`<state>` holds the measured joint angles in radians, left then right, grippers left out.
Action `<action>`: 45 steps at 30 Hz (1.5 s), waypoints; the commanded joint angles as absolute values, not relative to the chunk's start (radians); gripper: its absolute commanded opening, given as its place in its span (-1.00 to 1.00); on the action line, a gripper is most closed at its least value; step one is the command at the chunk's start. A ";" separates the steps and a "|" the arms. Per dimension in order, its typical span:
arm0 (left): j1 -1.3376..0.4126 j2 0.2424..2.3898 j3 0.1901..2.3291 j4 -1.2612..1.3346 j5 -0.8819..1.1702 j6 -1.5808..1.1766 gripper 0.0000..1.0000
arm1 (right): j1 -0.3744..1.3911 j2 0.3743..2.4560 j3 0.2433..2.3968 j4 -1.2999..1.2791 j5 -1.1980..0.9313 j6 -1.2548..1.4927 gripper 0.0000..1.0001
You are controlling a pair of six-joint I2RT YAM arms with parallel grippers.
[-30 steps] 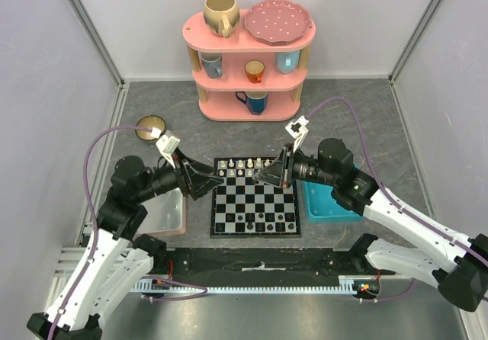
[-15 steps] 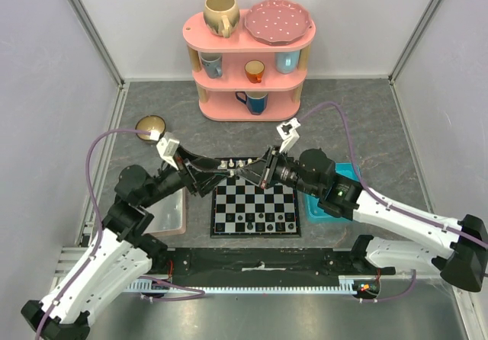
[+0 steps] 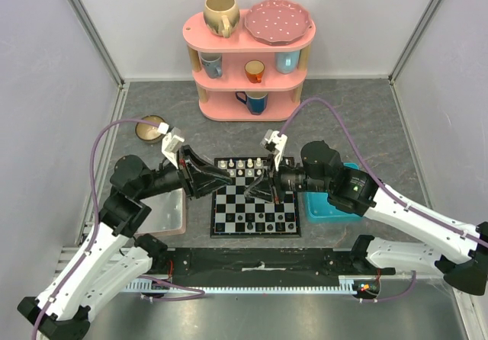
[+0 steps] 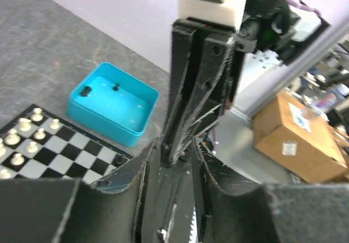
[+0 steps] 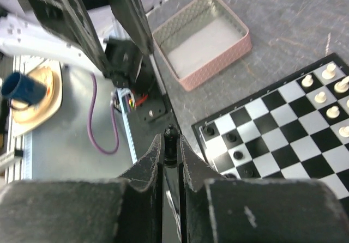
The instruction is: Set up the chess pieces on the board
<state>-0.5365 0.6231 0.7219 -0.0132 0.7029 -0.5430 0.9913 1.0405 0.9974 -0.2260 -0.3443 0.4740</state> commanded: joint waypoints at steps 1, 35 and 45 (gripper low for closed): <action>-0.541 0.644 0.784 -0.005 0.923 -0.630 -0.31 | 0.996 1.016 1.060 -0.353 -0.488 0.322 -1.00; -0.785 0.799 0.792 -0.048 0.896 -0.496 -0.46 | 0.996 0.899 0.936 -0.353 -0.683 0.442 -1.00; -0.821 0.848 0.818 -0.038 0.920 -0.494 -0.46 | 0.999 0.923 0.930 -0.321 -0.681 0.448 -1.00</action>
<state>-0.8009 0.8394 0.7807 -0.0795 0.9169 -0.5339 0.9916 0.9161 0.9314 -0.3656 -0.6582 0.4347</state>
